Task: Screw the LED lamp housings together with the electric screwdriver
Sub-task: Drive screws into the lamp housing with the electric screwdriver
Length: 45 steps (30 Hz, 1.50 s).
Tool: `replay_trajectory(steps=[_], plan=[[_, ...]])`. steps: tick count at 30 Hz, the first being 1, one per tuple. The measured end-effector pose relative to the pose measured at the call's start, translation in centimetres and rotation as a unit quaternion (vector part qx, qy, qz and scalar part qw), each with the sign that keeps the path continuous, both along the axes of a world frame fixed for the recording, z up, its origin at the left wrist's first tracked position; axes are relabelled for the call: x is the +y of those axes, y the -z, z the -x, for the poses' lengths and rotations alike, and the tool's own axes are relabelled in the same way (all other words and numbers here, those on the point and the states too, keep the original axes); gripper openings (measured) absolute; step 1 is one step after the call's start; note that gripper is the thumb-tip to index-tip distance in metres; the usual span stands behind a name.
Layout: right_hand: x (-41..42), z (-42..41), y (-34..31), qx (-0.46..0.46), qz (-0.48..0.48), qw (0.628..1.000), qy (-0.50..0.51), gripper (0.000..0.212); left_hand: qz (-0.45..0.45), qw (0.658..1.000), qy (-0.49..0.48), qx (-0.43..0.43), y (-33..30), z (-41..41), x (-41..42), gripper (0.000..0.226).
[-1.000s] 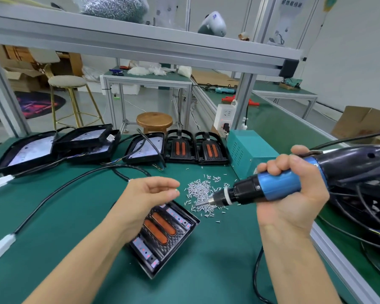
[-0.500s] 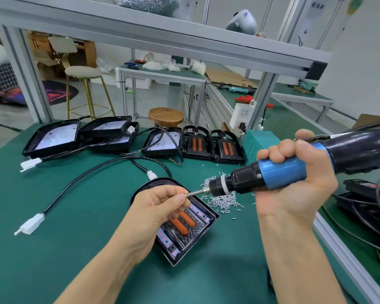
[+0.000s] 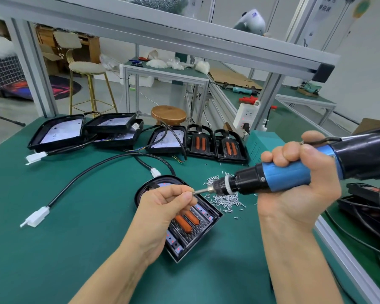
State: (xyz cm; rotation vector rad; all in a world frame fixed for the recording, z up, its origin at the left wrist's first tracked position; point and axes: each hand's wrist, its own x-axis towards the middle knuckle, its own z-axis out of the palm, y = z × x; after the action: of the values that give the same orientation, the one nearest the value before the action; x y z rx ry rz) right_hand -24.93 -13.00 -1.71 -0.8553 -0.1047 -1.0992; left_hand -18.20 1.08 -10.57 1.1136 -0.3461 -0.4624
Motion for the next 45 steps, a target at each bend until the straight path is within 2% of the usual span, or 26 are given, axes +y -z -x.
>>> replay_trajectory(steps=[7, 9, 11, 13, 15, 17, 19, 23, 25, 30, 41, 45], plan=[[-0.4, 0.1, 0.6, 0.005, -0.034, 0.999, -0.005, 0.016, -0.017, 1.000, -0.017, -0.007, 0.5, 0.1, 0.0, 0.017], [-0.5, 0.2, 0.5, 0.007, -0.036, 0.999, -0.009, 0.017, -0.023, 1.000, -0.010, -0.014, 0.3, 0.1, 0.5, 0.029], [-0.7, 0.4, 0.5, 0.008, -0.036, 0.999, -0.020, 0.016, -0.042, 0.998, -0.041, -0.021, 0.2, -0.3, 1.4, 0.045], [-0.8, 0.6, 0.6, 0.012, -0.029, 0.999, -0.031, 0.016, -0.115, 0.984, -0.127, -0.046, 0.5, -1.2, 2.5, 0.049], [-0.8, 0.8, 0.9, 0.027, -0.016, 0.999, -0.037, 0.016, -0.234, 0.946, -0.215, -0.066, 1.2, -2.1, 3.8, 0.039], [-0.5, 1.0, 1.5, 0.048, 0.002, 0.998, -0.042, 0.017, -0.339, 0.915, -0.211, -0.053, 2.2, -2.5, 4.8, 0.043], [-0.1, 1.0, 2.3, 0.067, 0.014, 0.996, -0.050, 0.018, -0.384, 0.911, -0.146, -0.016, 2.9, -2.0, 4.9, 0.060], [0.7, 0.8, 3.7, 0.093, 0.031, 0.992, -0.073, 0.019, -0.345, 0.933, -0.089, 0.045, 3.0, -1.3, 3.7, 0.077], [0.9, 0.6, 4.1, 0.101, 0.043, 0.991, -0.080, 0.020, -0.317, 0.941, -0.090, 0.074, 3.0, -1.2, 3.0, 0.069], [1.2, 0.1, 4.5, 0.114, 0.070, 0.988, -0.077, 0.021, -0.257, 0.957, -0.089, 0.099, 3.0, -1.1, 2.6, 0.025], [1.5, -0.2, 4.7, 0.123, 0.101, 0.982, -0.106, 0.022, -0.227, 0.965, -0.099, 0.083, 3.7, -1.1, 2.6, 0.028], [1.8, -0.3, 4.5, 0.111, 0.132, 0.978, -0.120, 0.026, -0.214, 0.968, -0.097, 0.089, 3.8, -1.1, 2.4, 0.020]])
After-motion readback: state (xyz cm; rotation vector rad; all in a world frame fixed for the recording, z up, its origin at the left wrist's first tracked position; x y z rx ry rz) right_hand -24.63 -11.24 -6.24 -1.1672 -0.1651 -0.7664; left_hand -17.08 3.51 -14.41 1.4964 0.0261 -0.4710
